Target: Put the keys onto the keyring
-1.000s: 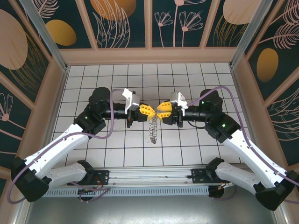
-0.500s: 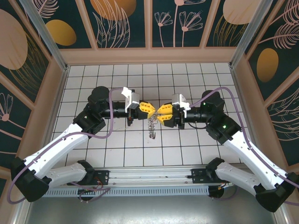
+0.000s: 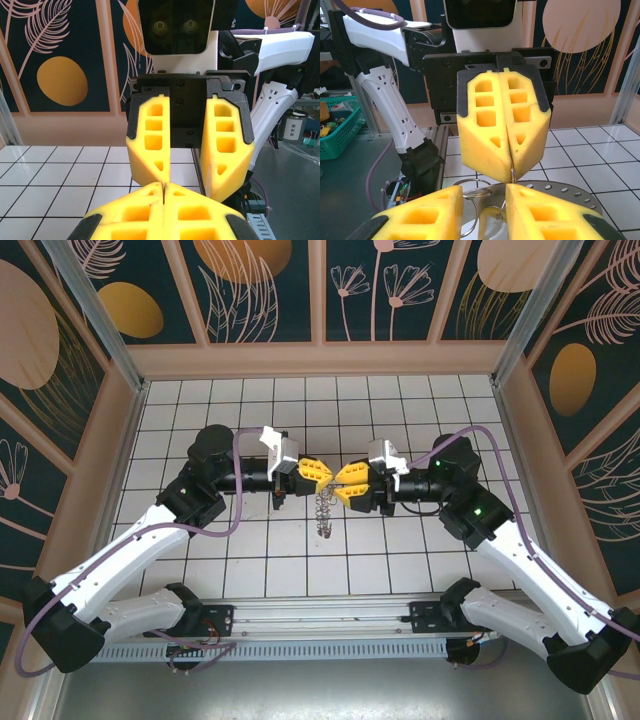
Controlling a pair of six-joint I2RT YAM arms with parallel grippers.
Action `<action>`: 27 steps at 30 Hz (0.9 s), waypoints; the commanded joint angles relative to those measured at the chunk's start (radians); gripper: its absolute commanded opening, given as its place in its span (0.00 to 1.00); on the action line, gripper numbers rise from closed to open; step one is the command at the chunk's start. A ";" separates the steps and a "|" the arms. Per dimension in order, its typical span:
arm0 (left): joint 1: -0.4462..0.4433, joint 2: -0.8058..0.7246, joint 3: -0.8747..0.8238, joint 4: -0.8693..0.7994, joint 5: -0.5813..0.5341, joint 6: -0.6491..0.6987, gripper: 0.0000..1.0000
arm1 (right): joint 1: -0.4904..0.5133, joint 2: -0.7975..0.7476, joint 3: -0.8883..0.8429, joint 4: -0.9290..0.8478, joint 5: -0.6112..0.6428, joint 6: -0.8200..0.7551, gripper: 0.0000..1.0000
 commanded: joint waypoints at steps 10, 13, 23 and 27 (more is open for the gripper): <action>0.000 -0.018 0.034 0.061 0.028 0.001 0.00 | -0.014 -0.003 -0.022 0.073 0.075 0.060 0.39; 0.001 -0.019 0.035 0.061 0.032 0.002 0.00 | -0.015 0.018 -0.018 0.074 0.067 0.063 0.40; 0.001 -0.012 0.037 0.072 0.042 -0.002 0.00 | -0.014 0.047 -0.011 0.088 0.028 0.064 0.36; 0.002 -0.007 0.035 0.071 0.044 -0.002 0.00 | -0.014 0.050 -0.015 0.110 0.012 0.066 0.28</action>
